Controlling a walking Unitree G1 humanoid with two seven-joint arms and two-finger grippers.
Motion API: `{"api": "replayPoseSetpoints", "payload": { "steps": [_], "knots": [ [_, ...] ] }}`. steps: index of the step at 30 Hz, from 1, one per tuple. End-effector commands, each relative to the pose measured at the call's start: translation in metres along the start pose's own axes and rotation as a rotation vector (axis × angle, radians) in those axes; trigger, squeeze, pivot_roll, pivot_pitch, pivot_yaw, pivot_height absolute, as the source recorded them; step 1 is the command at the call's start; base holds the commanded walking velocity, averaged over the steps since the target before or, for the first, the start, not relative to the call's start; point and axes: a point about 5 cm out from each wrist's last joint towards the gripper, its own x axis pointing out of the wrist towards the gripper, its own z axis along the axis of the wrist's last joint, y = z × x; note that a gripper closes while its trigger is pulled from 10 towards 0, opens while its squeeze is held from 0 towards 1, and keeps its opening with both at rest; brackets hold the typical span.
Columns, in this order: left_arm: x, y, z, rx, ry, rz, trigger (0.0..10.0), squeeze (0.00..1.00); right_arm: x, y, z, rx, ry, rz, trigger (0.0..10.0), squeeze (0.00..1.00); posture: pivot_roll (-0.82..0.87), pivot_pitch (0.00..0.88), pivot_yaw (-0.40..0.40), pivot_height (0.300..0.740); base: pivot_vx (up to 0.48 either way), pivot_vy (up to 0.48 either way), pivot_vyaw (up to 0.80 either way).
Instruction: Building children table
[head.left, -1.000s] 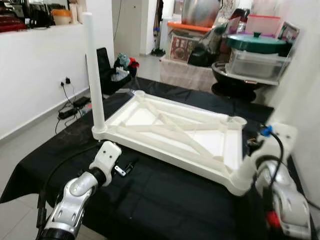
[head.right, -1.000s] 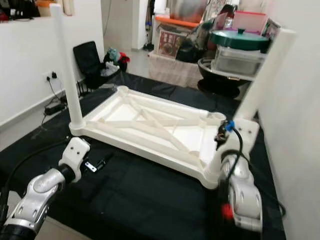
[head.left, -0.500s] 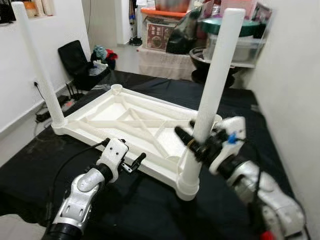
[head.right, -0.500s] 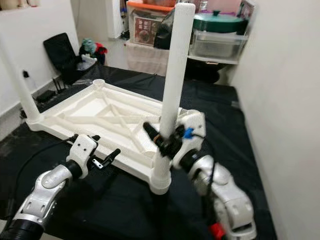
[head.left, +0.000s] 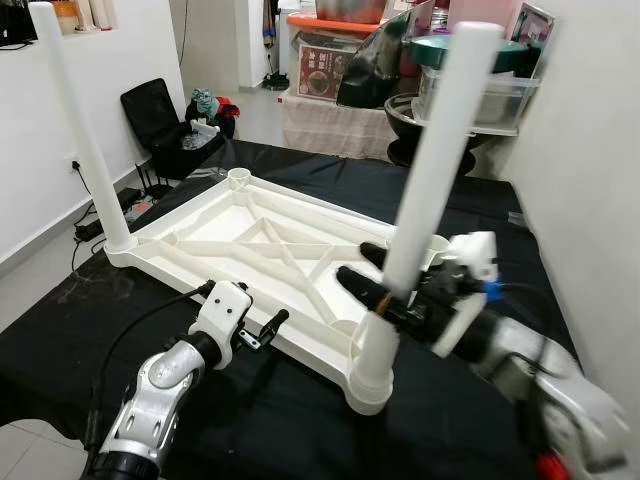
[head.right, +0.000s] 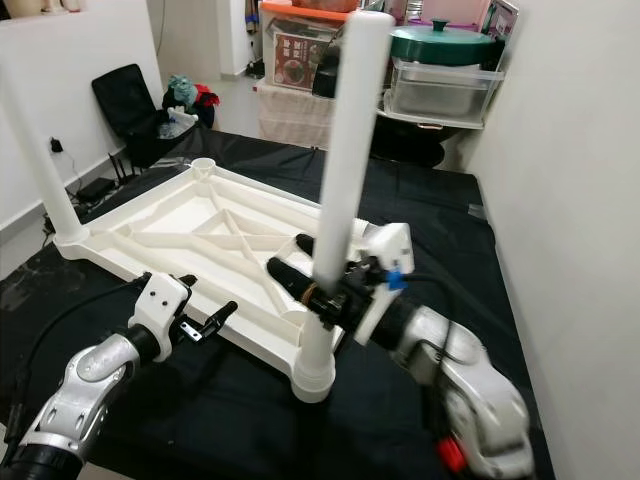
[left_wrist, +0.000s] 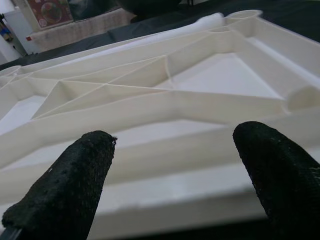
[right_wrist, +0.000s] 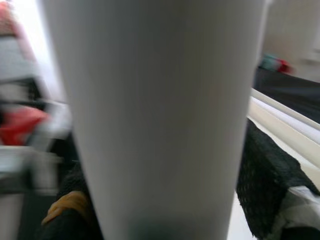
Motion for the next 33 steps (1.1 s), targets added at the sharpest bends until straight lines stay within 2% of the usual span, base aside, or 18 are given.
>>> {"api": "replayPoseSetpoints", "payload": {
  "steps": [1,2,4,6,12,13,16,17,18,21,22,24,25,26,27,28,30,33],
  "knots": [
    [-0.002,0.001,-0.002,0.005,0.012,0.003,10.0,0.00,0.000,-0.029,-0.018,-0.025,0.120,-0.293,0.0,0.00,0.05,0.000,-0.098,0.740,0.000,0.000,0.00],
    [-0.002,0.001,-0.002,0.005,0.012,0.003,10.0,0.00,0.000,-0.029,-0.018,-0.025,0.120,-0.293,0.0,0.00,0.05,0.000,-0.098,0.740,0.000,0.000,0.00],
    [-0.004,0.001,-0.004,0.005,0.019,0.011,10.0,0.00,-0.022,-0.063,-0.029,-0.029,0.200,-0.751,0.0,0.00,0.05,0.000,-0.096,0.740,0.000,0.000,0.00],
    [-0.004,0.000,-0.006,0.004,0.025,0.017,10.0,0.00,-0.050,-0.071,-0.038,0.019,0.228,-1.060,0.0,0.00,0.04,0.000,-0.092,0.740,0.000,0.000,0.00],
    [-0.002,-0.001,-0.005,0.002,0.026,0.016,10.0,0.00,-0.065,-0.059,-0.047,0.063,0.256,-1.176,0.0,0.00,0.03,0.000,-0.084,0.740,0.000,0.000,0.00],
    [-0.002,-0.001,-0.005,0.002,0.026,0.013,10.0,0.00,-0.055,-0.045,-0.049,0.127,0.234,-1.093,10.0,0.00,0.03,0.000,-0.077,0.740,0.000,0.000,0.00],
    [0.000,-0.001,-0.004,0.001,0.024,0.006,10.0,0.00,-0.030,-0.022,-0.033,0.149,0.083,-0.892,10.0,0.00,0.02,0.000,-0.072,0.740,0.000,0.000,0.00],
    [0.001,-0.001,-0.004,0.002,0.023,0.003,10.0,0.00,-0.021,-0.016,-0.026,0.138,0.033,-0.823,10.0,1.00,0.02,0.000,-0.072,0.740,0.000,0.000,0.00],
    [0.001,-0.001,-0.004,0.002,0.023,0.003,10.0,0.00,-0.021,-0.016,-0.026,0.138,0.033,-0.823,10.0,1.00,0.02,0.000,-0.072,0.740,0.000,0.000,0.00],
    [0.001,-0.001,-0.003,0.001,0.018,-0.001,10.0,0.00,-0.008,-0.010,-0.012,0.168,-0.039,-0.609,10.0,1.00,0.03,0.000,-0.078,0.740,0.000,0.000,0.00],
    [0.001,-0.001,-0.003,0.000,0.017,-0.002,10.0,0.00,-0.004,-0.008,-0.004,0.158,-0.062,-0.504,10.0,0.00,0.03,0.000,-0.078,0.740,0.000,0.000,0.00],
    [0.001,-0.001,-0.002,-0.001,0.016,-0.002,10.0,0.00,-0.003,-0.006,0.002,0.150,-0.077,-0.441,10.0,0.00,0.03,0.000,-0.078,0.740,0.000,0.000,0.00],
    [0.001,-0.001,-0.003,-0.001,0.014,-0.005,10.0,0.00,-0.005,0.000,0.006,0.120,-0.079,-0.277,10.0,0.00,0.04,0.000,-0.082,0.740,0.000,0.000,0.00],
    [0.001,-0.001,-0.003,-0.001,0.014,-0.005,10.0,0.00,-0.005,0.000,0.006,0.120,-0.079,-0.277,10.0,0.00,0.04,0.000,-0.082,0.740,0.000,0.000,0.00],
    [0.000,-0.002,-0.003,-0.001,0.013,-0.008,10.0,0.00,-0.009,0.008,0.009,0.117,-0.080,-0.118,10.0,0.00,0.04,0.000,-0.086,0.740,0.000,0.000,0.00],
    [0.000,-0.002,-0.003,-0.001,0.013,-0.008,10.0,0.00,-0.009,0.008,0.009,0.117,-0.080,-0.118,10.0,0.00,0.04,0.000,-0.086,0.740,0.000,0.000,0.00],
    [0.000,-0.001,-0.002,-0.001,0.007,-0.009,10.0,0.00,-0.020,0.018,0.009,0.041,-0.050,0.112,10.0,0.00,0.06,0.000,-0.097,0.740,0.000,0.000,0.00],
    [-0.002,0.003,-0.001,0.002,0.005,0.005,10.0,0.00,-0.020,0.017,0.005,0.011,-0.012,0.171,10.0,0.00,0.06,0.000,-0.099,0.740,0.000,0.000,0.00]
  ]
}}
